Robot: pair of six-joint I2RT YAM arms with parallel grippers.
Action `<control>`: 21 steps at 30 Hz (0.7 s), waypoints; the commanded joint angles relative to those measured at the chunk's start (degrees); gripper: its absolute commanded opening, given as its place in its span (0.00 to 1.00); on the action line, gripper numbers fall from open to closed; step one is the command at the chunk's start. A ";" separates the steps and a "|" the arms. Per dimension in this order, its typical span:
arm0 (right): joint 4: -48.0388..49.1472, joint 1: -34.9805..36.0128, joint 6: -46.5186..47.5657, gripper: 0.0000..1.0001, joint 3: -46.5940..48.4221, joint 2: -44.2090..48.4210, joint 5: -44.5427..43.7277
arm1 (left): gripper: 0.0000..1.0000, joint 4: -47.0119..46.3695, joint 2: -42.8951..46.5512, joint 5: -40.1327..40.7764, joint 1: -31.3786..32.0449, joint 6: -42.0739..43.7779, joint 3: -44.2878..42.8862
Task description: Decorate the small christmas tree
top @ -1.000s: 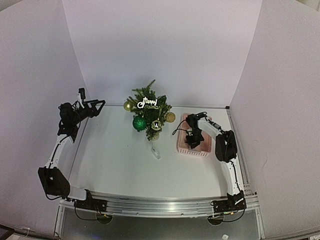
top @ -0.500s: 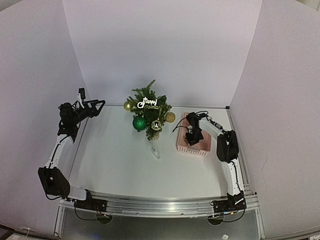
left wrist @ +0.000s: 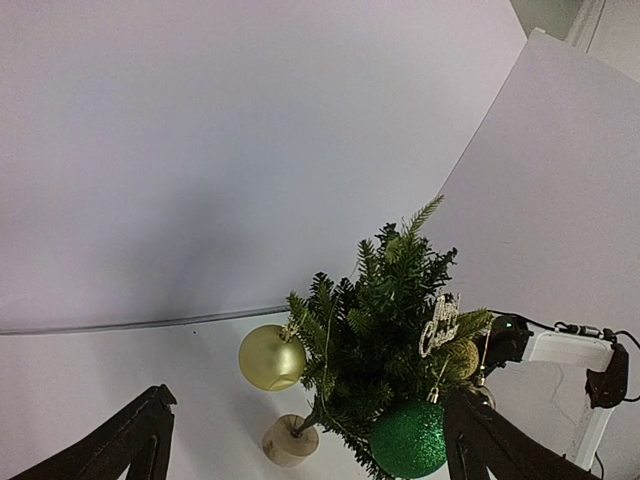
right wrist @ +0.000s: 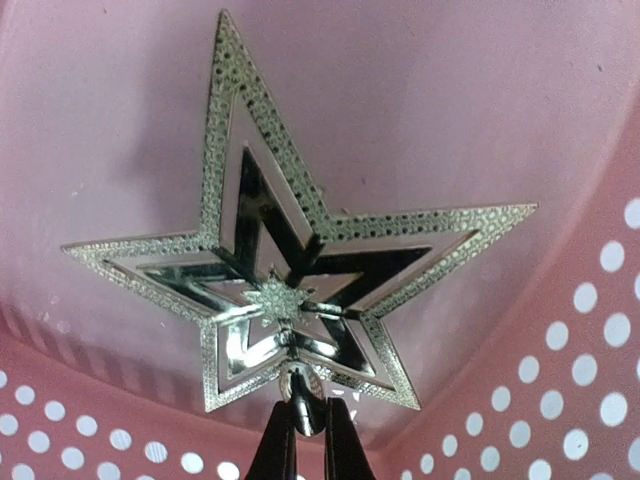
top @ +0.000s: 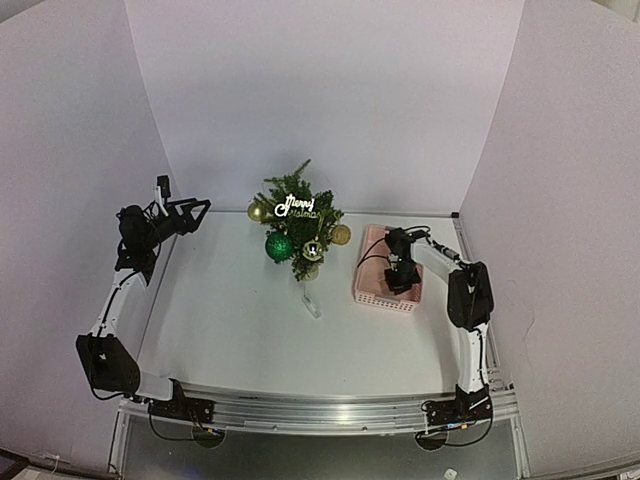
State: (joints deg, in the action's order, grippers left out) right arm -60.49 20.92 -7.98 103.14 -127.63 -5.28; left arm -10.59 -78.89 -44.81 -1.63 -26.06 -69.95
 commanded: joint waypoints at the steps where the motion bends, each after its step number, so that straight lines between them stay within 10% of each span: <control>1: -0.39 -1.50 0.60 0.00 -3.55 6.13 -1.89 | 0.94 -2.81 1.53 -0.42 -0.35 -0.72 0.17; 21: -0.75 -5.70 1.56 0.00 -4.37 8.89 -3.50 | 0.94 -2.67 1.37 -0.73 -0.39 -0.07 -0.71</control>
State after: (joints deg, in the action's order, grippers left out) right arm -60.64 15.50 -7.15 97.58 -122.25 -8.38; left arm -10.59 -78.89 -44.86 -1.63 -26.02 -69.93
